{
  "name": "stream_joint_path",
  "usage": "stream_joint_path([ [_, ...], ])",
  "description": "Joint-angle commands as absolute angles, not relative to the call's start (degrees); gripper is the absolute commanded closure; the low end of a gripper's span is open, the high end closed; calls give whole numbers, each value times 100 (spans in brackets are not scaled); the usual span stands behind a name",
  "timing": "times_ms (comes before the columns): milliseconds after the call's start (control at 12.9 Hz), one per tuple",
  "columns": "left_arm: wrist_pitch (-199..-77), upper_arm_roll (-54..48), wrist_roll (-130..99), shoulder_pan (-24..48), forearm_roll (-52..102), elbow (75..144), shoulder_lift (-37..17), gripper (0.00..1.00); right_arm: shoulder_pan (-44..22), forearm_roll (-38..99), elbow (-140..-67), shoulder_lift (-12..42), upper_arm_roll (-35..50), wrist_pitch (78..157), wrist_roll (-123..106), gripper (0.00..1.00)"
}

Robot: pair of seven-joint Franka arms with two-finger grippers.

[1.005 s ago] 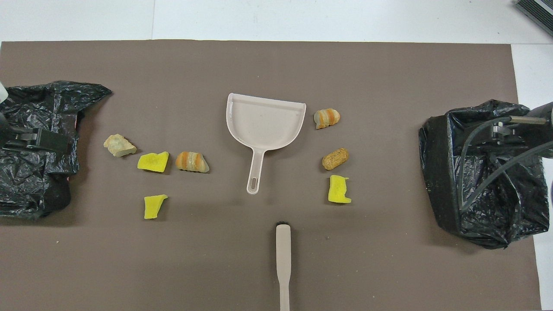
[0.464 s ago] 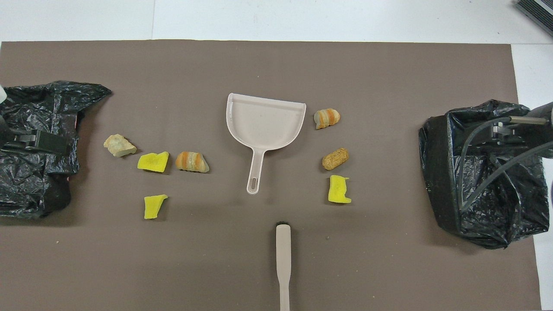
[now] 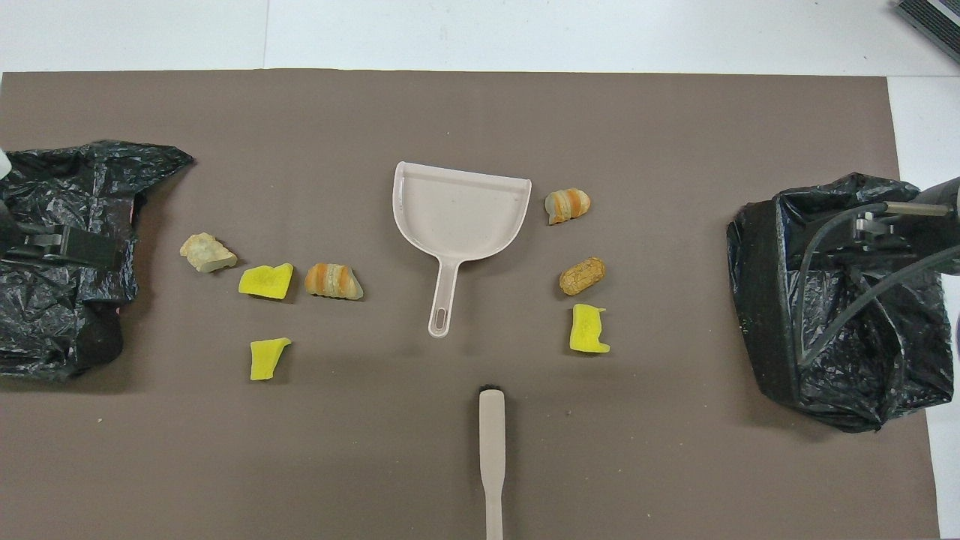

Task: Sweep and dump trash in bin

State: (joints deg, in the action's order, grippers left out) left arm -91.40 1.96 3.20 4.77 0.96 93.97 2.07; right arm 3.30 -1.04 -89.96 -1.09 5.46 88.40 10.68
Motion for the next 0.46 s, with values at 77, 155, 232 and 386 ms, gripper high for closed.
stream_joint_path([
  [77,-9123,176,299,483,149,9387,255,0,413,-9,-9114,-211,527,8921,1072,0],
  [155,-9132,124,264,527,149,9378,246,0,422,-9,-9114,-211,493,8921,1064,0],
  [232,-9123,88,220,580,184,9413,263,0,422,-9,-9114,-211,483,8886,1063,0],
  [386,-9036,-26,19,851,185,9518,360,0,413,-17,-9141,-229,483,8947,1046,0],
])
